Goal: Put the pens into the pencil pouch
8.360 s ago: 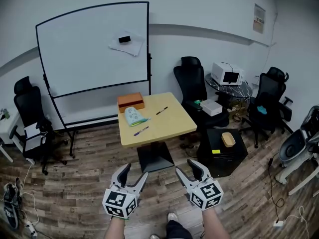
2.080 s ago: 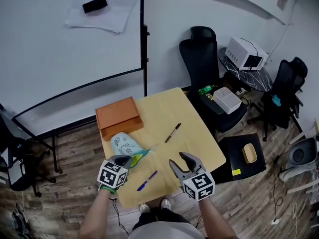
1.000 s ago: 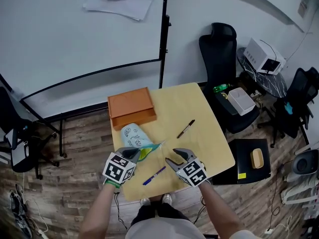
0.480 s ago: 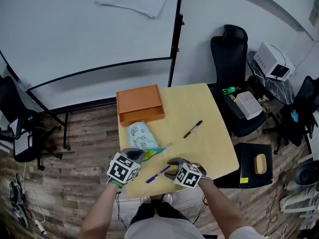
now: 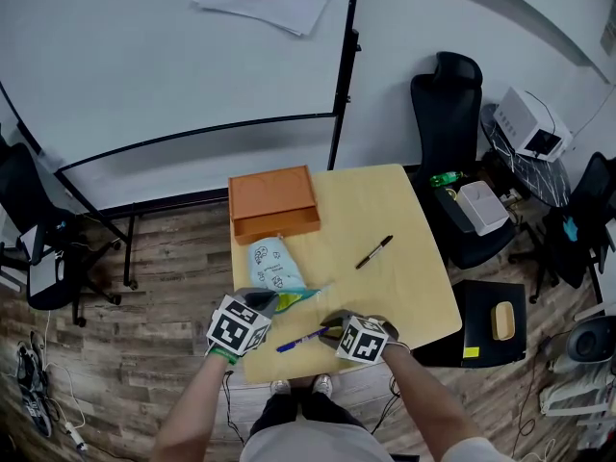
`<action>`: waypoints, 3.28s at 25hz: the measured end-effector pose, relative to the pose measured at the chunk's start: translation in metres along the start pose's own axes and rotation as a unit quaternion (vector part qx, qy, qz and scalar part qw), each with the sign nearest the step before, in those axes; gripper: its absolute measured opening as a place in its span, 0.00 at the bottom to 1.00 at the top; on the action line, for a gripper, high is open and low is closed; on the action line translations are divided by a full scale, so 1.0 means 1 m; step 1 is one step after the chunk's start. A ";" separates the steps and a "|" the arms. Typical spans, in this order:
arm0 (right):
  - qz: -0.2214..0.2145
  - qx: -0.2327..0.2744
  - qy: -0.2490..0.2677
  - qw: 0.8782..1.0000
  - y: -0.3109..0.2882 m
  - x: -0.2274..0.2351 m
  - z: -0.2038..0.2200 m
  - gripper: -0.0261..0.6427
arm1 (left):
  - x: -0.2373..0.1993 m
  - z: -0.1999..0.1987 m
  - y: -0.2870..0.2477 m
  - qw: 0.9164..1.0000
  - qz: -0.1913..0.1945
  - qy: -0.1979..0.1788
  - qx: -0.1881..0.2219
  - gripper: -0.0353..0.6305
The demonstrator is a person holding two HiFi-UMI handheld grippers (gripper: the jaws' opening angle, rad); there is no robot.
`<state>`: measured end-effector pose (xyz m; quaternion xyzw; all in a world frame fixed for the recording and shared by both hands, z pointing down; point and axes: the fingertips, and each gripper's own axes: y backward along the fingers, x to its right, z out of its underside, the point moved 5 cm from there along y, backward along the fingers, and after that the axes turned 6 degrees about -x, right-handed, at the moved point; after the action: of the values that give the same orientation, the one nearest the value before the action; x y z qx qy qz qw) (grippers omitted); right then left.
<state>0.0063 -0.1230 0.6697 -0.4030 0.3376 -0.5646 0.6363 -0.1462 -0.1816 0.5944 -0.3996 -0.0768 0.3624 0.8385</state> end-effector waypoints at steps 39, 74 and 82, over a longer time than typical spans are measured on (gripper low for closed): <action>0.143 0.036 -0.230 0.962 0.068 0.022 -0.002 0.09 | 0.043 -0.028 -0.023 1.000 0.009 0.018 0.015 0.08; 0.213 0.174 -0.224 0.935 0.124 0.049 -0.076 0.22 | 0.023 -0.060 0.027 0.984 0.083 0.102 0.122 0.08; 0.292 0.225 -0.285 0.885 0.188 0.057 -0.043 0.24 | 0.010 -0.070 0.037 0.976 0.092 0.127 0.150 0.08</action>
<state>0.0593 -0.1779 0.4840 -0.2757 0.1075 -0.2745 0.9149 -0.1296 -0.2024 0.5188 -0.3177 0.1222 0.3918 0.8548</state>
